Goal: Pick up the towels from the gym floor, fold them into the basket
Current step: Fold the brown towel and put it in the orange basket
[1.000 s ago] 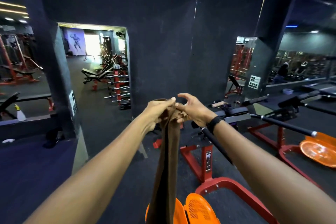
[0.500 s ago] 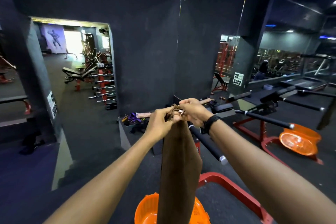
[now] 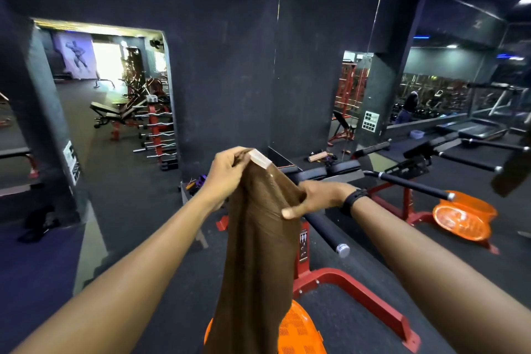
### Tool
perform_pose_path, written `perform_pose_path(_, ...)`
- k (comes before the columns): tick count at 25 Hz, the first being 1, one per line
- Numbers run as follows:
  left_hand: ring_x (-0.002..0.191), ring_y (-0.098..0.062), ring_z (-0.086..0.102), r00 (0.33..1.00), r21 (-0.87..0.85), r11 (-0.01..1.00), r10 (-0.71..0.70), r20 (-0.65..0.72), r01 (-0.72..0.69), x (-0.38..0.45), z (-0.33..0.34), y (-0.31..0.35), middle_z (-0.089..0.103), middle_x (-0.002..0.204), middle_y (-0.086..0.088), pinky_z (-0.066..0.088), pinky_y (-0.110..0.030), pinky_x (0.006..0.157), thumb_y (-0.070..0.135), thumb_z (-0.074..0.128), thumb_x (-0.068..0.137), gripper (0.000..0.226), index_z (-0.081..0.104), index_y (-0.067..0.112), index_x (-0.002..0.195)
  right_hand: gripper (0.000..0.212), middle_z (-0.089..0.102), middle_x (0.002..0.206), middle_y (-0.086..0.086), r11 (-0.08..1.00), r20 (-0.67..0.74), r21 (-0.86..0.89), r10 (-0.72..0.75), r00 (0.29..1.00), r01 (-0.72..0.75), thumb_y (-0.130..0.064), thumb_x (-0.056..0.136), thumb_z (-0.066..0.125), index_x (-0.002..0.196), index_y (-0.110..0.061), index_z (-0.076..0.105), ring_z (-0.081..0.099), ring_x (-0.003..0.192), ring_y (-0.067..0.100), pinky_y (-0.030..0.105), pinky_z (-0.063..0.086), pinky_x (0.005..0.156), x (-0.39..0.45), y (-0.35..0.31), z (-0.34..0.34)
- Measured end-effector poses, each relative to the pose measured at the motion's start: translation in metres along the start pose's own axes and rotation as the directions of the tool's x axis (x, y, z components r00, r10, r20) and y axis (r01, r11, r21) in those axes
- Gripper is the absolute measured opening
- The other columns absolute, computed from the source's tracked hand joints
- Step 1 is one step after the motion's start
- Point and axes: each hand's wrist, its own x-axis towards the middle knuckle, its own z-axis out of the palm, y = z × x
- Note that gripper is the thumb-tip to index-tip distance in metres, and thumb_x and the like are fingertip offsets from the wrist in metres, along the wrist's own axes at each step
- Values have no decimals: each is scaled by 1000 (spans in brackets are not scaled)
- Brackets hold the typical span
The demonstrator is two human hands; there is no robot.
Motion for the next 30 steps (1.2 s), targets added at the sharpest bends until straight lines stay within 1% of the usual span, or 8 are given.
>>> perform_pose_path(3, 91, -4, 62, 999, 105, 995, 0, -46, 4, 12, -27, -9, 71, 93, 9, 46, -26, 86, 13, 56, 95, 18, 70, 24, 97, 48, 72, 103, 2, 996, -96, -85, 16, 995, -24, -48, 73, 78, 105, -13, 68, 67, 95, 17, 39, 52, 91, 0, 25, -1)
perform_pose_path(9, 57, 15, 52, 959, 359, 927, -5, -282, 110, 8, -63, -23, 67, 75, 4, 36, -8, 55, 23, 70, 85, 9, 74, 17, 91, 12, 68, 75, 3, 968, -473, 111, -146, 869, 224, -20, 87, 69, 77, -15, 70, 66, 68, 10, 26, 56, 66, -9, 8, -29)
perform_pose_path(13, 64, 9, 54, 947, 289, 946, -51, -318, 148, 7, -73, -19, 67, 71, 12, 39, -3, 56, 21, 76, 79, 12, 74, 16, 90, 11, 67, 82, 29, 902, -646, 246, -120, 754, 355, -9, 84, 71, 89, -2, 64, 69, 72, 31, 42, 61, 65, -1, 3, -24)
perform_pose_path(15, 62, 10, 58, 961, 272, 948, -90, -262, 163, 7, -80, -18, 67, 67, 18, 43, -5, 58, 19, 82, 72, 14, 72, 21, 82, 21, 63, 81, 36, 871, -672, 321, -66, 737, 371, -6, 82, 73, 97, -14, 60, 67, 73, 41, 48, 60, 63, 3, 8, -24)
perform_pose_path(19, 61, 3, 60, 989, 470, 872, -147, -12, 135, 5, -85, -21, 67, 58, 17, 41, -6, 52, 19, 87, 63, 20, 71, 27, 71, 12, 67, 75, 21, 880, -615, 356, -33, 788, 314, -2, 83, 70, 83, -12, 63, 65, 73, 30, 29, 59, 59, 2, 17, -16)
perform_pose_path(24, 59, -10, 67, 904, 584, 799, -345, 253, 142, 6, -73, -27, 69, 56, 11, 52, -13, 59, 24, 86, 67, 17, 74, 15, 75, 11, 67, 68, 10, 895, -448, 413, 41, 893, 166, -2, 85, 68, 78, -9, 63, 63, 65, 27, 28, 55, 58, -4, 40, -14)
perform_pose_path(27, 61, -14, 65, 877, 510, 843, -366, 312, 171, 16, -62, -16, 71, 66, -1, 54, -20, 56, 23, 85, 66, 22, 74, 9, 80, 10, 66, 58, 0, 911, -393, 381, 9, 919, 154, -2, 84, 68, 78, -7, 62, 62, 51, 9, 19, 53, 50, -19, 37, -32)
perform_pose_path(30, 75, -13, 66, 982, -24, 987, -154, 106, 158, 36, -51, 15, 71, 93, -9, 53, -24, 66, 24, 83, 65, 39, 68, 10, 98, 10, 70, 70, -6, 755, -679, 507, 52, 732, 416, -9, 85, 69, 91, -13, 63, 63, 60, 8, 19, 53, 52, -29, 27, -77)
